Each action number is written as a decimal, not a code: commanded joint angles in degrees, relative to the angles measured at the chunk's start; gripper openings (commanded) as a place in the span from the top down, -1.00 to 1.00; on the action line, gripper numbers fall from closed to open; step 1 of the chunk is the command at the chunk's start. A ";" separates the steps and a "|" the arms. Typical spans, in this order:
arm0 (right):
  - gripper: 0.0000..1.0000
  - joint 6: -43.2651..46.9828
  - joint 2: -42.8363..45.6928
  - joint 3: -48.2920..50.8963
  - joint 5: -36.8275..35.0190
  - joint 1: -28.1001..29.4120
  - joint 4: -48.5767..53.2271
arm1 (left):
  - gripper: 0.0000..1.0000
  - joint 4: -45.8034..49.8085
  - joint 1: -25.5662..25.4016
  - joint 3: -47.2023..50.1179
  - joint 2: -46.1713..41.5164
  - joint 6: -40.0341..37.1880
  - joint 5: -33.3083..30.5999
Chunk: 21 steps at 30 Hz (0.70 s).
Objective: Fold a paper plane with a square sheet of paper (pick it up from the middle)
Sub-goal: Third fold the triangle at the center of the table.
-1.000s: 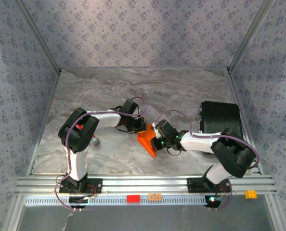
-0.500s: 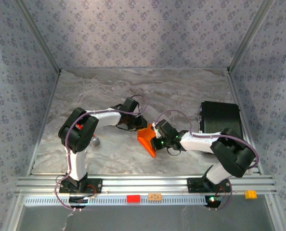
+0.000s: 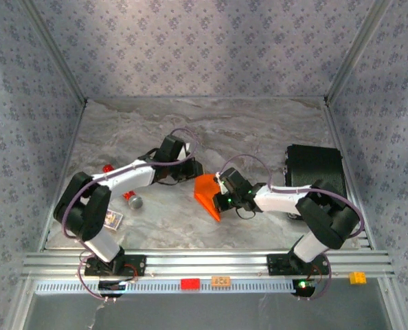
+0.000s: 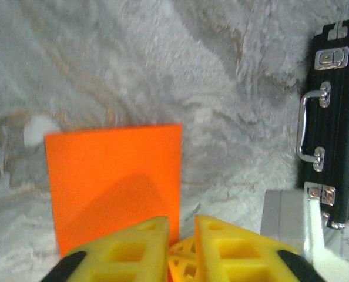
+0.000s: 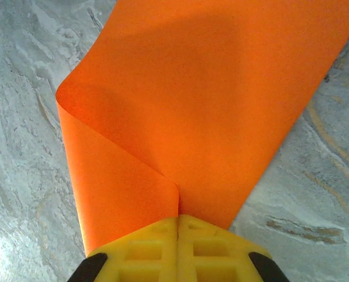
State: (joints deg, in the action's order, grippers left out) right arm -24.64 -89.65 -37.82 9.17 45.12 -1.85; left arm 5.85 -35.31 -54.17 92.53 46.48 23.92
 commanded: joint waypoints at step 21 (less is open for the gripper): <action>0.93 -0.17 -0.11 -0.68 -1.17 -0.41 1.53 | 1.00 -17.32 -6.18 11.77 2.34 14.80 5.61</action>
State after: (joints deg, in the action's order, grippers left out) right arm -24.64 -89.69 -37.87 9.17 45.08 -1.85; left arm -10.59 -41.06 -41.67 93.82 60.80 28.97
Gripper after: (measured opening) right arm 0.066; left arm 0.043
